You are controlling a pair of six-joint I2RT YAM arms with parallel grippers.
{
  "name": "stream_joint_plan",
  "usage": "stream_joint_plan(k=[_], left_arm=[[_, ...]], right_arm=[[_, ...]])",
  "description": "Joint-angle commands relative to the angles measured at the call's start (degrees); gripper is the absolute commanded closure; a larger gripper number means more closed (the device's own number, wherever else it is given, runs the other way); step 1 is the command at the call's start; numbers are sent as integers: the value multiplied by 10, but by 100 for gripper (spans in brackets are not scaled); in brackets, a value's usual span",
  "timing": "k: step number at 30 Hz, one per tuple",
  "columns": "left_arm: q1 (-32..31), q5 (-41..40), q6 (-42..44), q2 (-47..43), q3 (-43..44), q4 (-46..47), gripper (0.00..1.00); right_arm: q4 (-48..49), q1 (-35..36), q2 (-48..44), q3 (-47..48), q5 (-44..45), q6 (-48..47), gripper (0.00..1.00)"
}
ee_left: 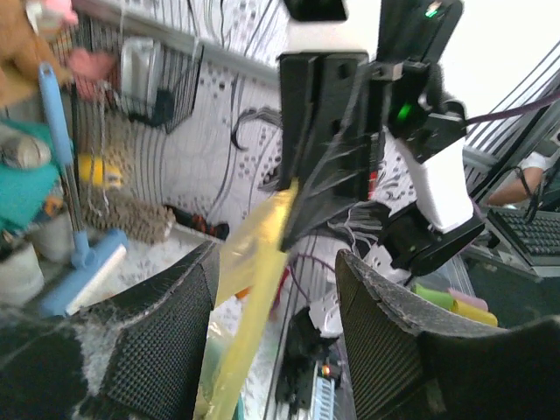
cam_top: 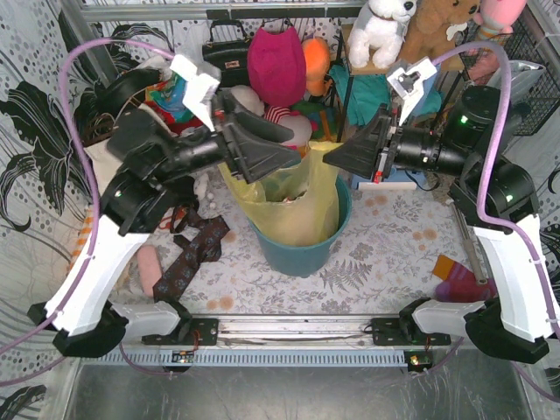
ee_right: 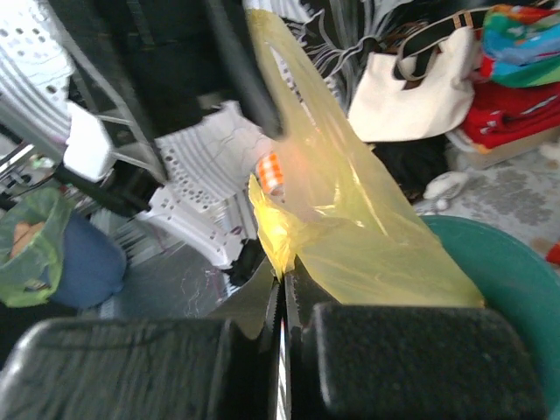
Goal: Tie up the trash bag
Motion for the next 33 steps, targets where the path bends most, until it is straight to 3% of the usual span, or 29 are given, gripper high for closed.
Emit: stream_joint_plan(k=[1, 14, 27, 33], left_arm=[[-11, 30, 0, 19, 8, -6, 36], [-27, 80, 12, 27, 9, -9, 41], [-35, 76, 10, 58, 19, -11, 42], [-39, 76, 11, 66, 20, -9, 54]], right_arm=[[53, -1, -1, -25, -101, 25, 100], [25, -1, 5, -43, -93, 9, 100], [37, 0, 8, -51, -97, 15, 100], [39, 0, 8, -51, -98, 15, 100]])
